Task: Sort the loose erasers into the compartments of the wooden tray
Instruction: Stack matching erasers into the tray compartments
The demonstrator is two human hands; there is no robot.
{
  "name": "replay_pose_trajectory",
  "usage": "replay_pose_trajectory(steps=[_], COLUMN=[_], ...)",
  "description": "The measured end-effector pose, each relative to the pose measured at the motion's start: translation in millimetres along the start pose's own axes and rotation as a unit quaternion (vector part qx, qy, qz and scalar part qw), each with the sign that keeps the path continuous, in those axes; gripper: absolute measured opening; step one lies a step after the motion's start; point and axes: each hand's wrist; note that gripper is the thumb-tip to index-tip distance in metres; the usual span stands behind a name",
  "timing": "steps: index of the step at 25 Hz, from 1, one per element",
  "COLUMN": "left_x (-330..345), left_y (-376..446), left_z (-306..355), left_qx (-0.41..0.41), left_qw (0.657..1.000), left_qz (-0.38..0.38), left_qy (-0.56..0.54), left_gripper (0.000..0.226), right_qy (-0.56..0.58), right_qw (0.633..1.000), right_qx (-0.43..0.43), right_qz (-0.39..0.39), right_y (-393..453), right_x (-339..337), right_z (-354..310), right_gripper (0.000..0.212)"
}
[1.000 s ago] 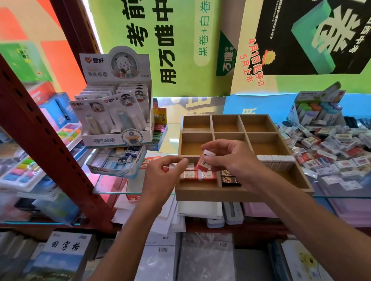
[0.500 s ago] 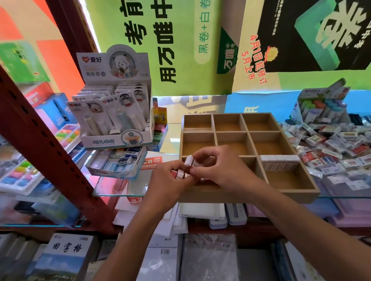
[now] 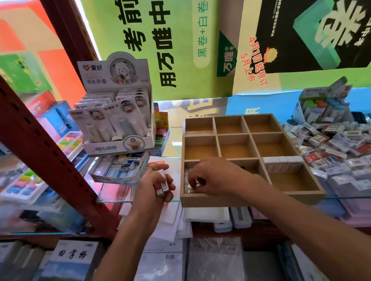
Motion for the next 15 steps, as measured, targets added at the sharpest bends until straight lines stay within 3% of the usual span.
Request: replay_pose_trajectory(steps=[3, 5, 6, 8, 15], left_x=[7, 14, 18, 27, 38], left_y=[-4, -9, -11, -15, -20], left_z=[1, 2, 3, 3, 1], left_qx=[0.011, 0.017, 0.019, 0.025, -0.012], left_qw=[0.999, 0.999, 0.999, 0.998, 0.991], left_qz=[0.004, -0.01, -0.025, -0.051, -0.129], left_qy=[-0.032, -0.045, -0.041, -0.011, -0.043], left_gripper=[0.035, 0.028, 0.027, 0.028, 0.03], right_qy=[-0.011, 0.114, 0.216, 0.334, 0.277], right_qw=[0.999, 0.984, 0.959, 0.92, 0.943], right_qx=[0.012, 0.063, 0.075, 0.05, 0.015], right_qz=[0.033, 0.122, 0.168, 0.198, 0.184], right_y=[-6, -15, -20, -28, -36], right_x=[-2, -7, -10, -17, -17], right_z=[1, -2, -5, -11, -5], right_gripper=[0.022, 0.025, 0.027, 0.04, 0.052])
Point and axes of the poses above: each hand's wrist, its own y-axis towards the middle knuckle, its own x-axis out of the palm, z = x × y, and after that the axes turned 4 degrees about -x, right-handed
